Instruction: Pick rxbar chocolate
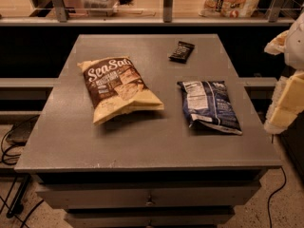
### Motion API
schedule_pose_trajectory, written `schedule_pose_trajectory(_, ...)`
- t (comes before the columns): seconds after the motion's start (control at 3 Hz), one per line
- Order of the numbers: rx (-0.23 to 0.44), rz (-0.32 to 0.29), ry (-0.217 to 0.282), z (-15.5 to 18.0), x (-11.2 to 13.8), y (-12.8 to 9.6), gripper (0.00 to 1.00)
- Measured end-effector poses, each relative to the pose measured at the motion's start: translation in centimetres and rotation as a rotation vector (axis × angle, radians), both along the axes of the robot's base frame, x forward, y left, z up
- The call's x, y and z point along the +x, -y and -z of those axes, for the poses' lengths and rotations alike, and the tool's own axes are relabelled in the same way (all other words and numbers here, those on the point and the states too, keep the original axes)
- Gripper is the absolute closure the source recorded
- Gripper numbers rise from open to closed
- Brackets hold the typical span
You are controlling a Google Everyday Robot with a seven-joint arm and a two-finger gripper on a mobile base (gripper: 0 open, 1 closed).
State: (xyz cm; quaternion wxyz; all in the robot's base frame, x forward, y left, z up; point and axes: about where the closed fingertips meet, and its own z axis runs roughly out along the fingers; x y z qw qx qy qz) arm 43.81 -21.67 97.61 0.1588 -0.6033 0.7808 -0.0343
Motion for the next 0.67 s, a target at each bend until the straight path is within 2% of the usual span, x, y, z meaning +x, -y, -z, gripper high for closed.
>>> schedule_pose_trajectory(0.33,0.000,0.000,0.000,0.0,0.0,0.0,0.00)
schedule_pose_trajectory(0.67,0.056,-0.009,0.047,-0.2,1.5,-0.6,0.00)
